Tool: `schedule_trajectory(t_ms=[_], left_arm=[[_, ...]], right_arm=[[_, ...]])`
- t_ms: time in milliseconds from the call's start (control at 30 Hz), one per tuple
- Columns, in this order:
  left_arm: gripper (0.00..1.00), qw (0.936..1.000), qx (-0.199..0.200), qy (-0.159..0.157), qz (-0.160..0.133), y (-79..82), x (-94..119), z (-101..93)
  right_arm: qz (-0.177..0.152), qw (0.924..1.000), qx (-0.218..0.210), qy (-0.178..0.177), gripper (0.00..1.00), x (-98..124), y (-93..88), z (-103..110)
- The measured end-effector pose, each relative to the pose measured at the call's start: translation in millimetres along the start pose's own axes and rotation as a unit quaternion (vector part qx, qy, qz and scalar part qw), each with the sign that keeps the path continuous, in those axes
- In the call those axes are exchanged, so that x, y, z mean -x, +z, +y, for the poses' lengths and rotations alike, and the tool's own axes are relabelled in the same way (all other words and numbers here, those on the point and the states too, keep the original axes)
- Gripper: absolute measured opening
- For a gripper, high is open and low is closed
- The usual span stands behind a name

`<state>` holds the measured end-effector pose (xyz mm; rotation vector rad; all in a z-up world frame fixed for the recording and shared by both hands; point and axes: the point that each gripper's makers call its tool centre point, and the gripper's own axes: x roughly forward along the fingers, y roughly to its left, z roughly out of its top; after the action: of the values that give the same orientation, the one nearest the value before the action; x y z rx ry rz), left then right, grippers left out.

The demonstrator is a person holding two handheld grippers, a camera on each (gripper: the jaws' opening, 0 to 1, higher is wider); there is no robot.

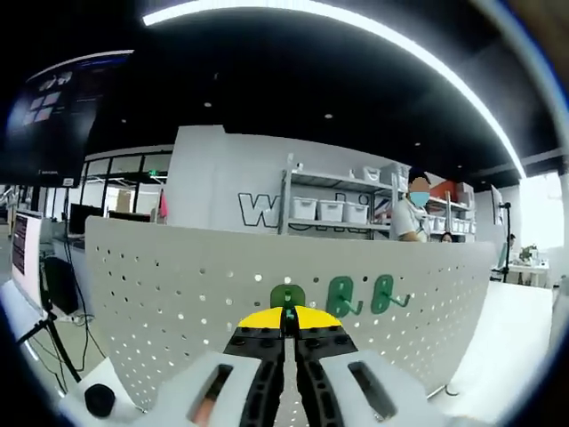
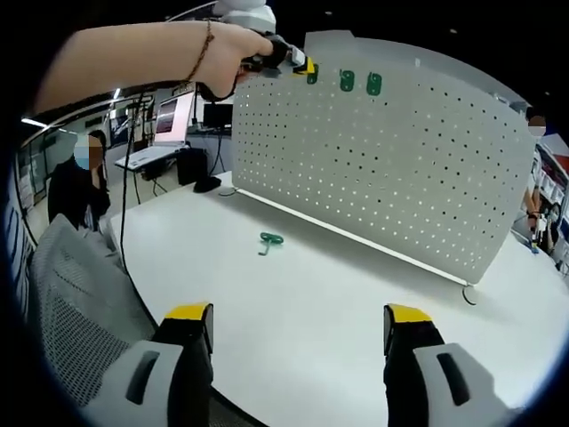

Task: Insert the hook assembly into the mounting plate slot until the hook locks in place.

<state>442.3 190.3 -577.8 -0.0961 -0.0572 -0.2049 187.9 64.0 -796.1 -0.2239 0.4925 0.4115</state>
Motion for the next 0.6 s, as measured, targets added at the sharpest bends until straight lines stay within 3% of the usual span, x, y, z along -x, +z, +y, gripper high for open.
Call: schedule_trajectory(t_ms=[600], left_arm=[[0.01, 0.9997, -0.014, 0.018, -0.006, 2.0, -22, 0.0]], right_arm=[[0.003, 1.0, -0.005, 0.001, 0.73, 0, -2.0, 0]])
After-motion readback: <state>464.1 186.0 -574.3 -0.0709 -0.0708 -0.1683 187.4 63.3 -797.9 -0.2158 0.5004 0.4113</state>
